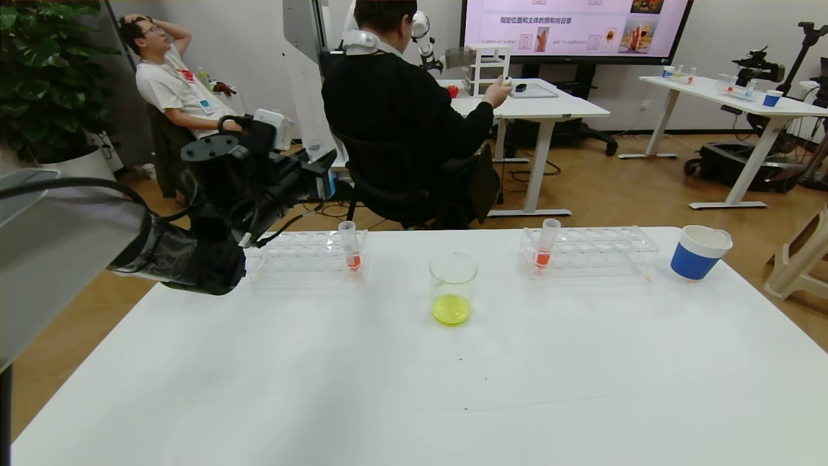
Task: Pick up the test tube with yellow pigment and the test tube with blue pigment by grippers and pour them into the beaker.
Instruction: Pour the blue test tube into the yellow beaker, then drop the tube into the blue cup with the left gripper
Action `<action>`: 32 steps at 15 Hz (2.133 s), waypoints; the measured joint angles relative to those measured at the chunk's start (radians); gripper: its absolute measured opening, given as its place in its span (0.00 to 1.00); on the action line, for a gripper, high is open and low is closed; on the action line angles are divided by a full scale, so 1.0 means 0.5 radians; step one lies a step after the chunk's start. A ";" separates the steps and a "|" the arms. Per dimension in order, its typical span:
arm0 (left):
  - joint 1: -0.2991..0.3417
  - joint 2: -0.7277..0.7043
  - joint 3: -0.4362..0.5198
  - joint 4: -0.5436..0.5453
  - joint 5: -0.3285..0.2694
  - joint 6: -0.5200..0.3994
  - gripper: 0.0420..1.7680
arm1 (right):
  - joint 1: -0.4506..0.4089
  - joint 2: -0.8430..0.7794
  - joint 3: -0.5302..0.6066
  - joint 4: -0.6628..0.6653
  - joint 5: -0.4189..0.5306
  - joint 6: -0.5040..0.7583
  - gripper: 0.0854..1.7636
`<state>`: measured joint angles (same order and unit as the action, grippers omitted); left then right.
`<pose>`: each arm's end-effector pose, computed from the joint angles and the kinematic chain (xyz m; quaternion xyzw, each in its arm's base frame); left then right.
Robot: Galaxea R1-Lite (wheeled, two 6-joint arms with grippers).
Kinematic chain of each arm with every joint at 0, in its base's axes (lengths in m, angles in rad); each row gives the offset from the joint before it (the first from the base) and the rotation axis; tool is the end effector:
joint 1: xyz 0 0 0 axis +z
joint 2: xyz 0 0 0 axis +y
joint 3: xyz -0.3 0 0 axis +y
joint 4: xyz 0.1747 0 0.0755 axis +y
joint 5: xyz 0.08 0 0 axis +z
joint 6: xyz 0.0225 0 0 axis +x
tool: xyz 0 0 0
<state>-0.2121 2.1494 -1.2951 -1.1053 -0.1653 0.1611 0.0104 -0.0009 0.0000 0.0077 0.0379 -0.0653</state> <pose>0.4242 -0.0951 0.1944 0.0755 -0.1397 -0.1754 0.9716 -0.0229 0.0006 0.0747 -0.0326 0.0026 0.0242 0.9992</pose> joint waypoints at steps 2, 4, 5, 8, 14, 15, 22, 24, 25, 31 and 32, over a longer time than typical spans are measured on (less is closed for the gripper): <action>-0.122 0.019 -0.093 0.026 -0.152 0.107 0.26 | 0.000 0.000 0.000 0.000 0.000 0.000 0.98; -0.240 0.039 -0.121 0.024 -0.276 0.255 0.26 | 0.001 0.000 0.000 0.000 0.000 0.000 0.98; -0.280 0.053 -0.126 0.018 -0.287 0.343 0.26 | 0.001 0.000 0.000 -0.001 0.000 0.000 0.98; -0.371 0.134 -0.134 -0.140 -0.345 0.570 0.26 | 0.001 0.000 0.000 0.000 0.000 0.000 0.98; -0.440 0.285 -0.143 -0.243 -0.604 1.028 0.26 | 0.001 0.000 0.000 0.000 0.000 0.000 0.98; -0.446 0.303 -0.155 -0.245 -0.631 1.113 0.26 | 0.001 0.000 0.000 0.000 0.000 -0.001 0.98; -0.440 0.382 -0.240 -0.240 -0.974 1.619 0.26 | 0.001 0.000 0.000 0.000 0.000 0.000 0.98; -0.432 0.391 -0.243 -0.240 -1.042 1.720 0.26 | 0.001 0.000 0.000 0.000 0.000 0.000 0.98; -0.436 0.397 -0.238 -0.240 -1.078 1.781 0.26 | 0.000 0.000 0.000 -0.001 0.000 0.000 0.98; -0.408 0.444 -0.214 -0.239 -1.180 2.101 0.26 | 0.000 0.000 0.000 0.000 0.000 0.000 0.98; -0.408 0.453 -0.214 -0.240 -1.178 2.122 0.26 | 0.001 0.000 -0.001 0.000 -0.001 0.000 0.98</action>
<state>-0.4162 2.3760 -1.4023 -1.2253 -0.7543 1.2219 0.0109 -0.0009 -0.0004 0.0077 0.0374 -0.0653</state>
